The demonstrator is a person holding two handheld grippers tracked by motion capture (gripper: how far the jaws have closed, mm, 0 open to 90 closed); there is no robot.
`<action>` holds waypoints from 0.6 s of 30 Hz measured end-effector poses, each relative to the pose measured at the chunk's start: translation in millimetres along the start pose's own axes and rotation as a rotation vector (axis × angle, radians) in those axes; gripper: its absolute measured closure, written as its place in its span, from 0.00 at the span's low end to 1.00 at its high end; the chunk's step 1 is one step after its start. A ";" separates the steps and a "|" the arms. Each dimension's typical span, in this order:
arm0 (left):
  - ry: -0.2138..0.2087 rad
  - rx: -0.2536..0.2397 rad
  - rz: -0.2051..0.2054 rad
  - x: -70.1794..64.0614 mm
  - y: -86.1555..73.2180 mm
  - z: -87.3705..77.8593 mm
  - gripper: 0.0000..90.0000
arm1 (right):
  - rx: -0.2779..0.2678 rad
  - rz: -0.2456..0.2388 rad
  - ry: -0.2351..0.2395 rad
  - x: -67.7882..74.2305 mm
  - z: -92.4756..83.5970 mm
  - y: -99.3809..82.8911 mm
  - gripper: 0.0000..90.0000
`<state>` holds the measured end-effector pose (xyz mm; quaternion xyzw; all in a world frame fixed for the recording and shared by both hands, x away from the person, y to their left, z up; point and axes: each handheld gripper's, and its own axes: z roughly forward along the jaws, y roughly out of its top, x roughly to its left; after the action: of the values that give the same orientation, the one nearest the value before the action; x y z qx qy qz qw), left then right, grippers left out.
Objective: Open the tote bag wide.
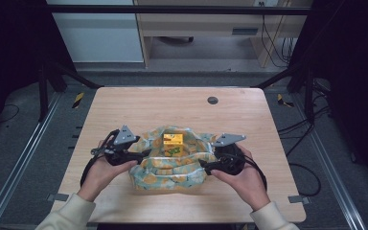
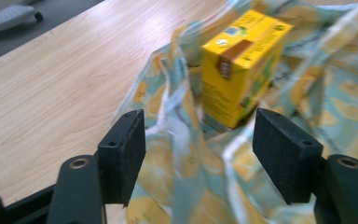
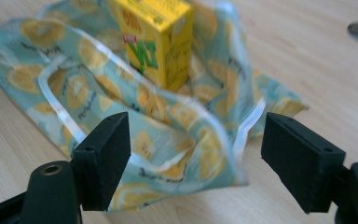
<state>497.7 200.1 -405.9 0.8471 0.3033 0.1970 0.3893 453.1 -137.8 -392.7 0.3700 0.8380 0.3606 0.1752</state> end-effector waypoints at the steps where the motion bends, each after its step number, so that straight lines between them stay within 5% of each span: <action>1: -0.007 0.013 -0.001 3.6 0.5 5.2 0.39 | 0.011 0.018 0.002 1.2 6.7 -9.1 0.28; 7: -0.020 0.077 0.013 11.7 -0.7 31.7 0.42 | 0.068 0.036 -0.003 2.7 24.1 -26.6 0.34; 10: -0.024 0.122 0.014 12.8 -3.3 41.7 0.55 | 0.093 0.039 0.006 4.4 31.1 -32.9 0.47; 13: -0.029 0.153 0.015 13.2 -4.3 47.9 0.76 | 0.105 0.033 0.019 6.1 34.8 -36.6 0.70; 15: -0.023 0.136 0.003 15.0 -2.5 49.2 0.88 | 0.106 0.027 0.028 4.5 36.6 -37.7 0.85; 18: 0.011 0.085 -0.018 19.3 3.9 43.8 0.95 | 0.096 0.011 0.026 -2.8 35.0 -36.2 0.95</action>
<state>538.3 187.3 -428.0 0.8592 0.3211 0.1849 0.3529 456.7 -140.2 -442.9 0.3781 0.8545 0.3255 0.1445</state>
